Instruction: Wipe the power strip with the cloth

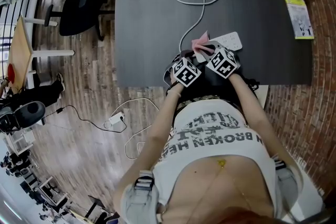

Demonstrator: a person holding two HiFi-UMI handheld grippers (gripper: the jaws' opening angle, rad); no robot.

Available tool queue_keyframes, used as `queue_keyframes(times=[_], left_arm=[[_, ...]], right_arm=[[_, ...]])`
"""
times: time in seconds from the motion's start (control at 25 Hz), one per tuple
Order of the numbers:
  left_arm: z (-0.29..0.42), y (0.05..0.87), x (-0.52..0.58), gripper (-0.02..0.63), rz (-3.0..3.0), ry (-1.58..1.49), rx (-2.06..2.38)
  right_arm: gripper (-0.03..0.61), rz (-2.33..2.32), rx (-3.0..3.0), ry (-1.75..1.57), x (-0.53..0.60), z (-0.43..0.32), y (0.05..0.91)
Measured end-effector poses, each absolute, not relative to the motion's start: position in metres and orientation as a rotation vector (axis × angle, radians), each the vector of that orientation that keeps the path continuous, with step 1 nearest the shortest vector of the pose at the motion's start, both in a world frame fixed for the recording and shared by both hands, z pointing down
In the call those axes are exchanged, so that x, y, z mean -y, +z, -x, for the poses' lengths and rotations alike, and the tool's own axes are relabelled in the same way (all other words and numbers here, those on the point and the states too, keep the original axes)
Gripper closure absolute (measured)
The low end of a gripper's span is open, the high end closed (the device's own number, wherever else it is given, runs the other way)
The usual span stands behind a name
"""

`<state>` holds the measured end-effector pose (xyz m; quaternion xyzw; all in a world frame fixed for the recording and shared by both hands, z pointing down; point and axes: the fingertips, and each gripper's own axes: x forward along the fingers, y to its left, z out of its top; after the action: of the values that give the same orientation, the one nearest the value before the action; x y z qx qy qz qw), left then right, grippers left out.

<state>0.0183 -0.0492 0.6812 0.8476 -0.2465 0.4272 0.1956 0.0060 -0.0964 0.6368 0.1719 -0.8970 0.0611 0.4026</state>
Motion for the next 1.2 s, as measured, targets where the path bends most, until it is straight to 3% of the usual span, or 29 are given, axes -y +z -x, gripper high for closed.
queue_keyframes(times=[1.2], left_arm=[[-0.019, 0.681, 0.048, 0.345, -2.37, 1.204, 0.693]], right_arm=[[0.561, -0.561, 2.207, 0.224, 0.12, -0.057, 0.639]])
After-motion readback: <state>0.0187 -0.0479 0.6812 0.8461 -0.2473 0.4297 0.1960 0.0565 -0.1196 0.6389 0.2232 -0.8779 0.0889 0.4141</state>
